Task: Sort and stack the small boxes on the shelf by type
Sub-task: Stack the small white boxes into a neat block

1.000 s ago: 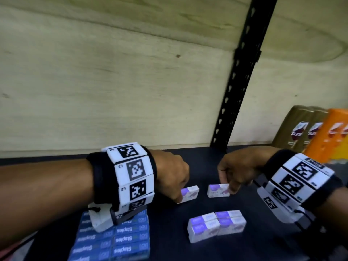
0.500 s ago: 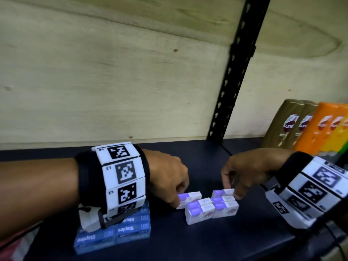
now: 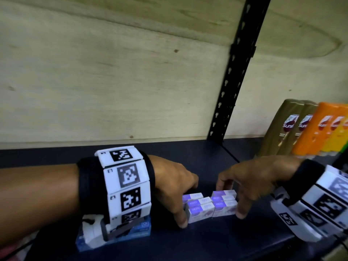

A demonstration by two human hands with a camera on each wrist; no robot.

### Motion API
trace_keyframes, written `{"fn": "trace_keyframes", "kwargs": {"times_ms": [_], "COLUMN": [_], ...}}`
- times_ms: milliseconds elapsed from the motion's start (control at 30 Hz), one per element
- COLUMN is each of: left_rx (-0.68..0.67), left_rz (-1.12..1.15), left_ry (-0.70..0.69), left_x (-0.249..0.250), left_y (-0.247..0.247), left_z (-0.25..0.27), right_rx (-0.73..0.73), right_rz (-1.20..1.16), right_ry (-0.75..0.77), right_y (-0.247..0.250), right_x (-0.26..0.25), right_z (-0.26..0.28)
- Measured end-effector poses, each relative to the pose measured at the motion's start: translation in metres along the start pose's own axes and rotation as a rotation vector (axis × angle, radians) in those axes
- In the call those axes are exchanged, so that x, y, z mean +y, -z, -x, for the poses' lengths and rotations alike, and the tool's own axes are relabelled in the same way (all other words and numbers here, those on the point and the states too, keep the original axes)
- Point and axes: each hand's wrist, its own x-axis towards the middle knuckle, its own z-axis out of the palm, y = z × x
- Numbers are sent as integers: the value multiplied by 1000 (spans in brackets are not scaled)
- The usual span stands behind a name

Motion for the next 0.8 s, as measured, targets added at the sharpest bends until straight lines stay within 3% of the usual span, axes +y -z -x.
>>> {"fn": "trace_keyframes", "kwargs": {"times_ms": [233,533,800], "left_rx": [61,119,61], "left_rz": [-55,43,201], "left_ry": [13,33,60], "left_x": [16,19,20], "left_y": [-7,-9,-6], "left_z": [-9,-16,-20], "right_rx": [91,171,179], "right_rz": [61,64,53], "right_ry": [24,89,92], "right_y": [-11,-18,-20], "right_x": [-4,-6,-2], "right_z": [-6,-7,-6]}}
